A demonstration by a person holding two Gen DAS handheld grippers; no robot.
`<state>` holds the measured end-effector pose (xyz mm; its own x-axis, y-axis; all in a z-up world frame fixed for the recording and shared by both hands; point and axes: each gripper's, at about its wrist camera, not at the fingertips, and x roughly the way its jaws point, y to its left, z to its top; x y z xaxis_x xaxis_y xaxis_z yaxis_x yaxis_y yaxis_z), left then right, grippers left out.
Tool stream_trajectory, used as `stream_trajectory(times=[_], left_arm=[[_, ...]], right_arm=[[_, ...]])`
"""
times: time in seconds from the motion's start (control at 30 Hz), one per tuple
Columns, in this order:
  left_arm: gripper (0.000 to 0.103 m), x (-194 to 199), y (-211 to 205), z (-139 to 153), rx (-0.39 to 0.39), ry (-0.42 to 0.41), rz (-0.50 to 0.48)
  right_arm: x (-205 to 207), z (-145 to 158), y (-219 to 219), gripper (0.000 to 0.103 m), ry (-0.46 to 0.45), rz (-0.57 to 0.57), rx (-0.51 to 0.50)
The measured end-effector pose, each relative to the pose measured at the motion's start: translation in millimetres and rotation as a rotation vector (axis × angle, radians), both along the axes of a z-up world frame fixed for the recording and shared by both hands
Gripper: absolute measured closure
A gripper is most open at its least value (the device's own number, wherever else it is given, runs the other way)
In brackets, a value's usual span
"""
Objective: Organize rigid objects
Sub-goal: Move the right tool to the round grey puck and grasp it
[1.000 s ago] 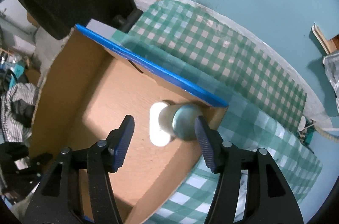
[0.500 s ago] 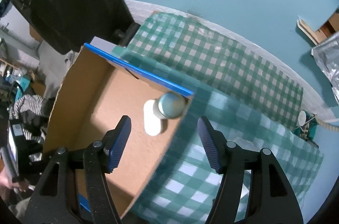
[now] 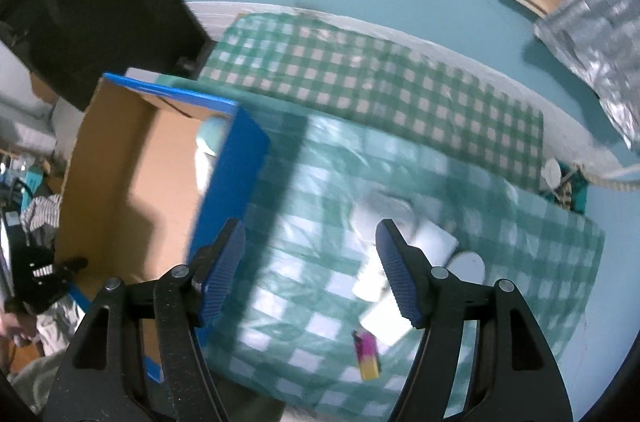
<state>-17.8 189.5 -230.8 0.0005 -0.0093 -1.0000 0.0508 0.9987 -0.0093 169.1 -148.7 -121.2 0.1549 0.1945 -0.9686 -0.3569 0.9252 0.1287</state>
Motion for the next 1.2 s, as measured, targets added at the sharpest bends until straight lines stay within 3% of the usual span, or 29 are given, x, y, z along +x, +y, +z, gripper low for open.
stream_trajectory(times=[0.3, 0.63, 0.97, 1.2], left_arm=[[0.094, 0, 3, 1, 0.002, -0.003, 0.008], [0.093, 3, 1, -3, 0.02, 0.007, 0.021], [0.093, 2, -1, -3, 0.037, 0.013, 0.045], [0.093, 1, 1, -5, 0.042, 0.015, 0.061]], right_arm=[[4, -30, -82, 0.034, 0.074, -0.124, -0.009], [11, -96, -159, 0.034, 0.153, -0.28, -0.044], [27, -128, -193, 0.034, 0.168, -0.449, 0.015], [31, -139, -184, 0.034, 0.208, -0.432, -0.011]])
